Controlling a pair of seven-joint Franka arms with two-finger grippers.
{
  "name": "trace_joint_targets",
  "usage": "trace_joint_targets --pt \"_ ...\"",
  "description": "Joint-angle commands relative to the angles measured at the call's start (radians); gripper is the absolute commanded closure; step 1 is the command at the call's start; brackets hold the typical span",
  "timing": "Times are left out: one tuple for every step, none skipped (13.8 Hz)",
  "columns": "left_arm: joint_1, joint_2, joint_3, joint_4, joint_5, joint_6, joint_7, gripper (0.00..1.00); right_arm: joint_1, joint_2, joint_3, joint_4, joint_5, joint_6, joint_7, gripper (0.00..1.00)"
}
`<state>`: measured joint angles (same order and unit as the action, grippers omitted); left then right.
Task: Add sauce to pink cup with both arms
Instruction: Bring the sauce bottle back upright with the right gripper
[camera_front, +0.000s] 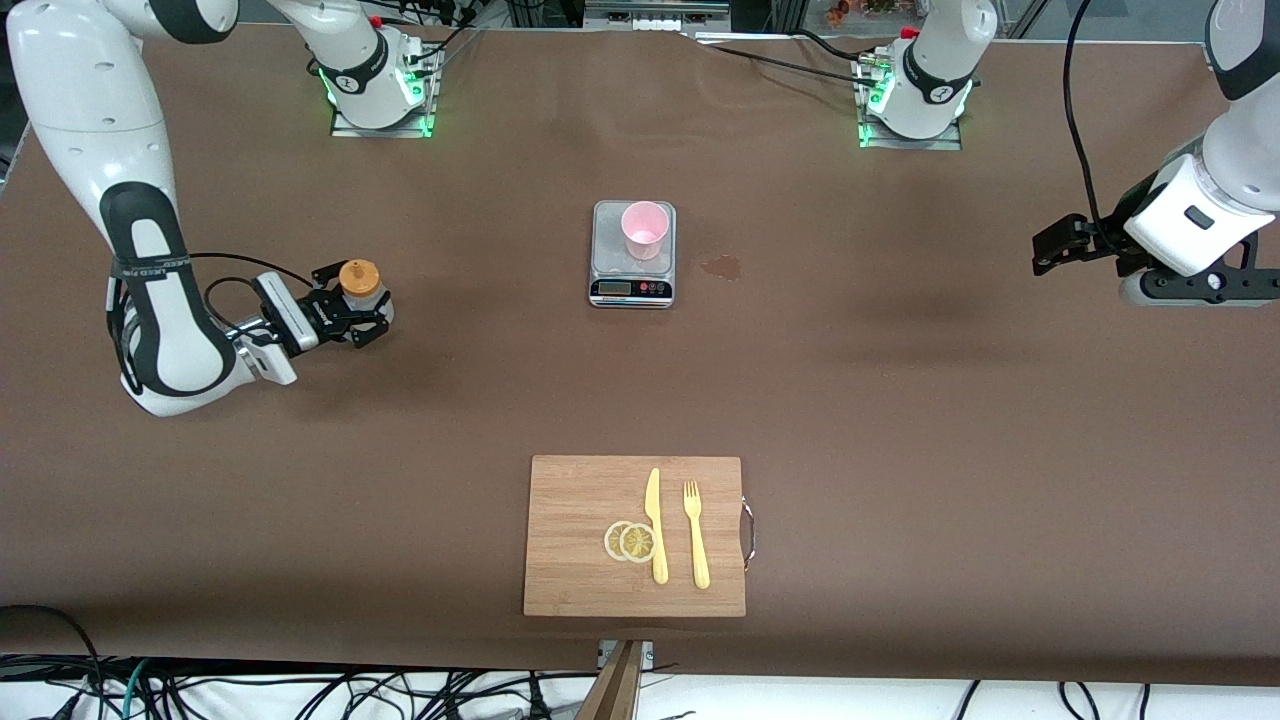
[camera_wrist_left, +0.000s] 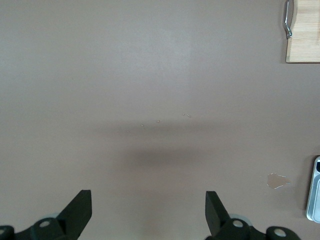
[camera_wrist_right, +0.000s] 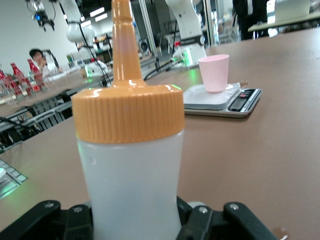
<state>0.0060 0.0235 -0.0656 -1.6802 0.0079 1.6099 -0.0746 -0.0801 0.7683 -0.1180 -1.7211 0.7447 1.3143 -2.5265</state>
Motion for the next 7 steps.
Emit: trace_joint_targets --pt "-0.006 0.015 0.004 0.033 -0.019 -0.024 -0.001 0.00 -0.044 0.041 0.008 0.014 0.012 -0.061 -0.069 0.98" --pt "-0.005 0.015 0.004 0.033 -0.020 -0.024 -0.001 0.00 -0.055 0.058 0.008 0.017 0.012 -0.070 -0.084 0.97" --pt "-0.004 0.015 0.004 0.033 -0.019 -0.024 -0.001 0.00 -0.066 0.072 0.008 0.017 0.015 -0.072 -0.103 0.95" --pt "-0.004 0.015 0.004 0.033 -0.019 -0.024 -0.001 0.00 -0.067 0.077 0.008 0.018 0.015 -0.072 -0.110 0.94" --pt "-0.004 0.016 0.004 0.033 -0.019 -0.024 -0.001 0.00 -0.070 0.077 0.008 0.018 0.015 -0.072 -0.110 0.89" --pt "-0.006 0.015 0.004 0.033 -0.019 -0.024 -0.001 0.00 -0.073 0.078 0.008 0.018 0.015 -0.073 -0.110 0.82" --pt "-0.006 0.015 0.004 0.033 -0.019 -0.024 -0.001 0.00 -0.075 0.081 0.008 0.018 0.018 -0.073 -0.109 0.62"
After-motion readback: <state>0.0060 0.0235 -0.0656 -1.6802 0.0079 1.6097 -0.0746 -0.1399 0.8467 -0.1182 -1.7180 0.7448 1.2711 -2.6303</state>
